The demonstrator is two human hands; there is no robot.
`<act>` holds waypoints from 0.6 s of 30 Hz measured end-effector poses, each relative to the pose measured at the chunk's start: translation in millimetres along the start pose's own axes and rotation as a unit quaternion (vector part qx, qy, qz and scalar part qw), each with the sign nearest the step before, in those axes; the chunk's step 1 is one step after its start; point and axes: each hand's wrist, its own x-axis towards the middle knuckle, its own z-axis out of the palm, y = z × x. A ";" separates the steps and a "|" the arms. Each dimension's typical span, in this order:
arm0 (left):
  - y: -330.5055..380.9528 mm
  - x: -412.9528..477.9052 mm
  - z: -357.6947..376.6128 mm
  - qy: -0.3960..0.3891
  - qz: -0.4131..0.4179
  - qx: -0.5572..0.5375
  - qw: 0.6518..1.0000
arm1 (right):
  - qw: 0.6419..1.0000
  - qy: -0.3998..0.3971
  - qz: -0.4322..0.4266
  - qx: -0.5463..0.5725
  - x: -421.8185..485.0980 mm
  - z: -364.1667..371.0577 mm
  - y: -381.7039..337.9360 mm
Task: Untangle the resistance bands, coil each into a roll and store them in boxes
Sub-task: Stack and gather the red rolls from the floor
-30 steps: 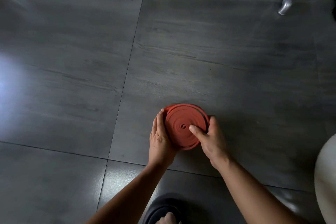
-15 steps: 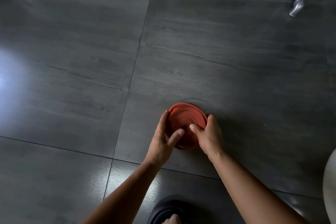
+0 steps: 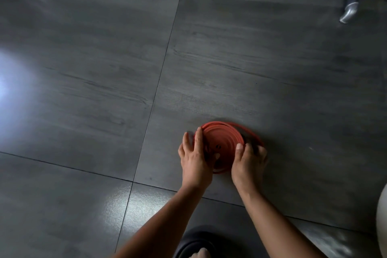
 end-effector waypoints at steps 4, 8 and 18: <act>8.0 -2.7 -0.8 -0.009 -0.040 -0.015 0.999 | 0.995 0.038 -0.040 -0.087 -1.7 1.2 9.7; 11.2 -2.4 -1.3 -0.009 -0.049 -0.015 0.999 | 0.985 0.034 -0.102 -0.134 3.0 -1.8 15.2; 15.4 -5.2 -2.7 -0.010 -0.057 -0.019 0.998 | 0.982 0.024 -0.155 -0.104 9.4 -8.5 24.7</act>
